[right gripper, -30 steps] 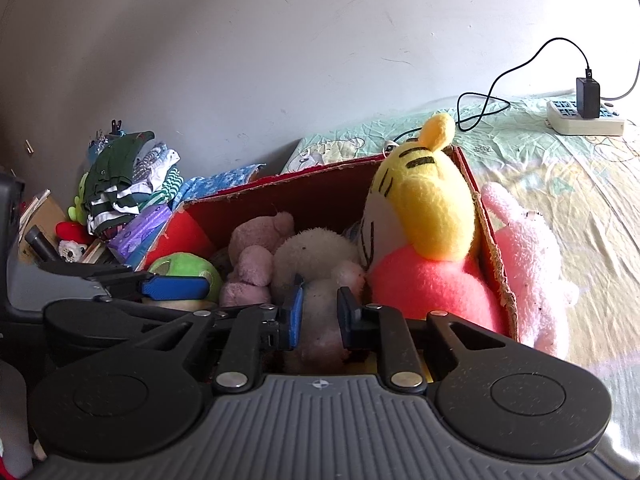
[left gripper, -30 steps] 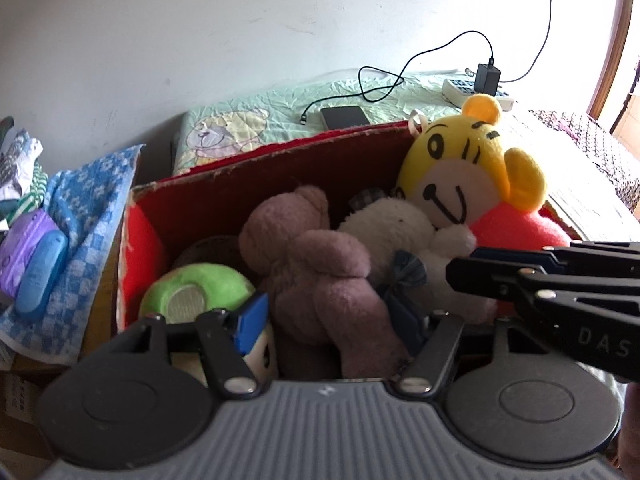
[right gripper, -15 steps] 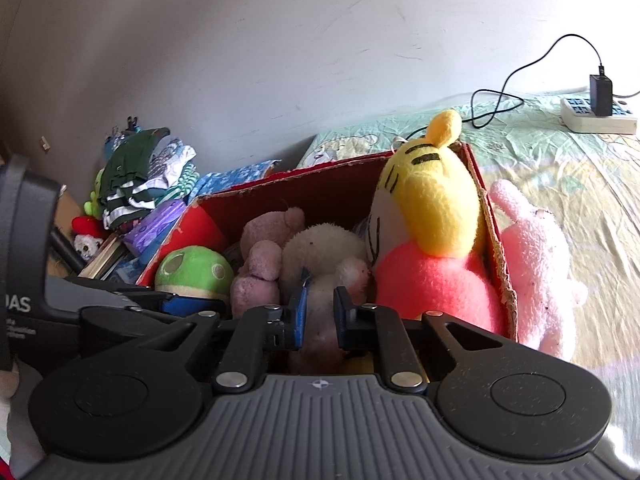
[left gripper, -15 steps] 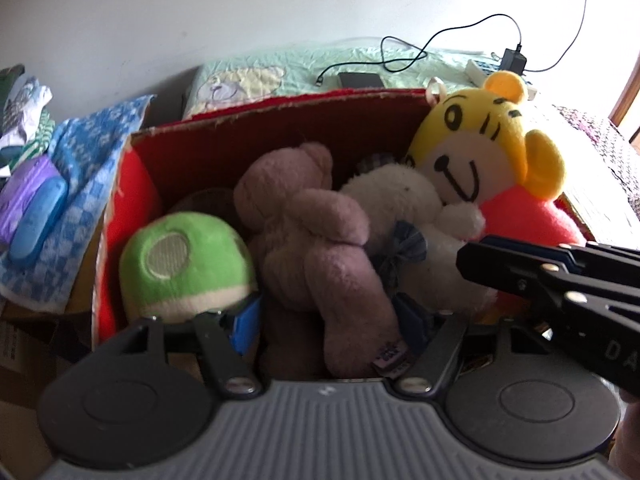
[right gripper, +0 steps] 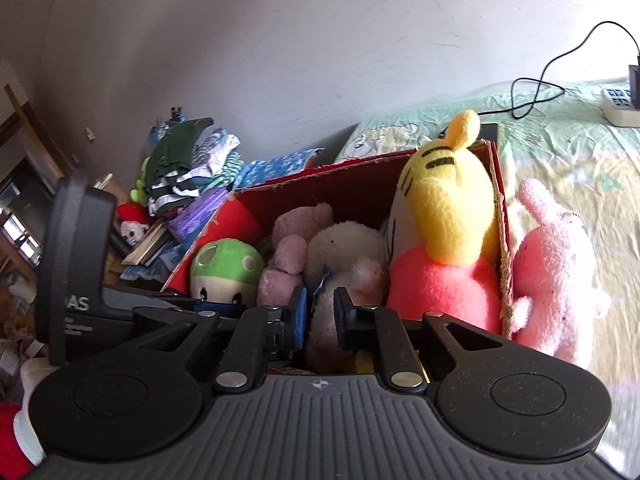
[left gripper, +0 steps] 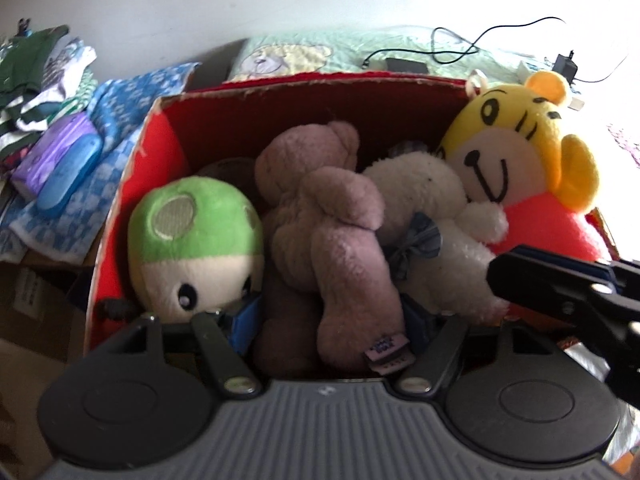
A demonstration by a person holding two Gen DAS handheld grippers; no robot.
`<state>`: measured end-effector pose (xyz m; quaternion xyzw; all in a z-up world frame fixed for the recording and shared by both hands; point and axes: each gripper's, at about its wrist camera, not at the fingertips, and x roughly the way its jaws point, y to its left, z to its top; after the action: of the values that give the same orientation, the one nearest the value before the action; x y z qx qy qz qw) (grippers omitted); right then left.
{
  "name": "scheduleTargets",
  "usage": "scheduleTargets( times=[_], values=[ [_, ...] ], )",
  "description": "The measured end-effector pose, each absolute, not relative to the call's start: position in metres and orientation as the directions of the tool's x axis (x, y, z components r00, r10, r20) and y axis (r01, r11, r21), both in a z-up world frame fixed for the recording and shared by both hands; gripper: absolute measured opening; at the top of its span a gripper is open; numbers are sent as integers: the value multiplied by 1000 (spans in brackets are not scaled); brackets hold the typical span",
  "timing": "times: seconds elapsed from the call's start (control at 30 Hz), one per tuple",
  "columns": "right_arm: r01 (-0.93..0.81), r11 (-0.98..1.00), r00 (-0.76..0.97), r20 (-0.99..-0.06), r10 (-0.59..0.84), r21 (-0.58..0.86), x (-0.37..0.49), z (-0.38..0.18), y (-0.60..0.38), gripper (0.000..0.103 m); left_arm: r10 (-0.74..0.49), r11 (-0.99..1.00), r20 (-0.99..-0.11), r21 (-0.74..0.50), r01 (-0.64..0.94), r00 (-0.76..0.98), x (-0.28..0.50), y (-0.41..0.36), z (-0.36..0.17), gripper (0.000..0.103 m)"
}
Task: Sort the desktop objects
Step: 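Press the plushes down in the box with both tools, then move both tools from the box to the white bunny on the bed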
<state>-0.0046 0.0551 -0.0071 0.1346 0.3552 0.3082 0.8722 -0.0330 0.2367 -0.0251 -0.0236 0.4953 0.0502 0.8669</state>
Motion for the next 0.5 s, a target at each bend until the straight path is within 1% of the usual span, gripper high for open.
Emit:
scheduleTargets(
  times=[0.13, 0.3, 0.43, 0.5],
  values=[
    [-464, 738, 534, -510, 674, 489, 0, -3, 40, 21, 121, 985, -863, 44, -166, 491, -35, 228, -22, 76],
    [-511, 680, 503, -459, 732, 526, 1, 4, 22, 21, 196, 970, -836, 91, -224, 512, -44, 217, -8, 79],
    [-552, 646, 490, -422, 763, 527, -3, 9, 5, 21, 257, 954, -810, 127, -270, 527, -51, 207, 5, 80],
    [-564, 636, 490, -407, 771, 527, -4, 10, -7, 21, 266, 951, -799, 126, -282, 539, -53, 201, 12, 80]
  ],
)
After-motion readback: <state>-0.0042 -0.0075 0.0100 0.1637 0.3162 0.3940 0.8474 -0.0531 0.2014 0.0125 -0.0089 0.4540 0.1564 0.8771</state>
